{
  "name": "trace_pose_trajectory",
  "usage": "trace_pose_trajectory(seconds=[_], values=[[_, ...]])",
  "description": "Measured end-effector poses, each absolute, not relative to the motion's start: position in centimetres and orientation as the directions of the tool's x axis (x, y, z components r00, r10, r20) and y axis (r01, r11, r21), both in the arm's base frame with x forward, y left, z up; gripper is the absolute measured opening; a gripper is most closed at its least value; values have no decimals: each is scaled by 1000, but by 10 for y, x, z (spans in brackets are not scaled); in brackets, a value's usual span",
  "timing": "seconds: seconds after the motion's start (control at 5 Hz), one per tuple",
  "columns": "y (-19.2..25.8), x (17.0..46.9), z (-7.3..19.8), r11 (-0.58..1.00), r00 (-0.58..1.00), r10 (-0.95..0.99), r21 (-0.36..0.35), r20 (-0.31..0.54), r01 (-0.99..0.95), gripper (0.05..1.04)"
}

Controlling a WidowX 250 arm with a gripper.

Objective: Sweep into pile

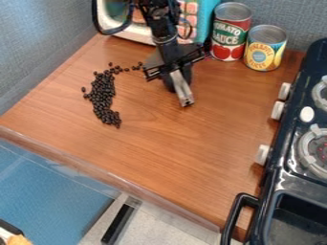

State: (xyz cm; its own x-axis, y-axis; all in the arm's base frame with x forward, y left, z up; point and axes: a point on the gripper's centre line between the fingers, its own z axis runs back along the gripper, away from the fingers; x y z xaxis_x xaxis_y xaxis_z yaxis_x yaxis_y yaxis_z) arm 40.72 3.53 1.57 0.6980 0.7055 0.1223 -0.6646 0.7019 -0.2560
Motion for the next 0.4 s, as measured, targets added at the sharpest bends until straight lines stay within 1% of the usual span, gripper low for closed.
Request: trace_pose_trajectory(seconds=[0.4], values=[[56, 398, 18, 674, 670, 733, -260, 119, -692, 383]])
